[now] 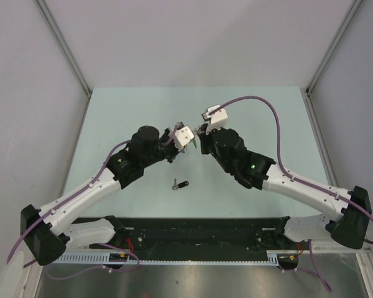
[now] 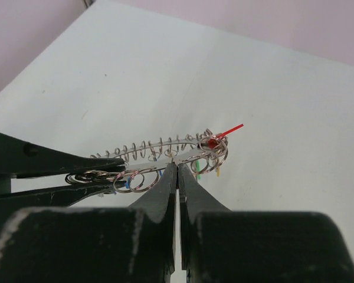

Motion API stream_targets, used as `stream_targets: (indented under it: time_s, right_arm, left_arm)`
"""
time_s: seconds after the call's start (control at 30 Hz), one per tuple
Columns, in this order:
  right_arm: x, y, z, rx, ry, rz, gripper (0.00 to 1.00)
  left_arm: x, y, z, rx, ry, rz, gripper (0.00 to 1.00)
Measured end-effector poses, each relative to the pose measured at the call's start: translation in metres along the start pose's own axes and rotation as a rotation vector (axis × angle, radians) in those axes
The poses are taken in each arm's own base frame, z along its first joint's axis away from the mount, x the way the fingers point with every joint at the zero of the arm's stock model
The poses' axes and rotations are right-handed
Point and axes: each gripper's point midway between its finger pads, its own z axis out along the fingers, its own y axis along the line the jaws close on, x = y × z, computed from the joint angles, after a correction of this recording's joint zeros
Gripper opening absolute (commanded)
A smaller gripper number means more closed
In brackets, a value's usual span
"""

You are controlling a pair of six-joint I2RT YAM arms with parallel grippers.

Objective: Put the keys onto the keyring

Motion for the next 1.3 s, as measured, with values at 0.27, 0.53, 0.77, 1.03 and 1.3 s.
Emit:
stream_targets:
  time_s: [0.27,0.53,0.77,1.03,1.3]
  right_arm:
    - [-0.027,-0.002,-0.015,-0.06,-0.184,-0.017,0.0]
    - [-0.039,-0.004,-0.024,-0.168,-0.337,0.012,0.0]
    - [-0.061,-0.003,-0.033,-0.251,-0.474,0.029,0.0]
    - [-0.073,0.003,-0.032,-0.309,-0.551,0.03,0.0]
    - [-0.075,0.021,-0.027,-0.385,-0.596,0.022,0.0]
  left_arm:
    - [-0.028,-0.003,-0.006,0.019,-0.089,-0.114,0.16]
    - [-0.052,-0.018,-0.017,0.102,-0.181,-0.255,0.17]
    - [-0.073,-0.022,-0.023,0.144,-0.284,-0.349,0.22]
    - [-0.083,-0.033,-0.024,0.205,-0.336,-0.407,0.23]
    - [-0.083,-0.048,-0.024,0.254,-0.322,-0.409,0.12]
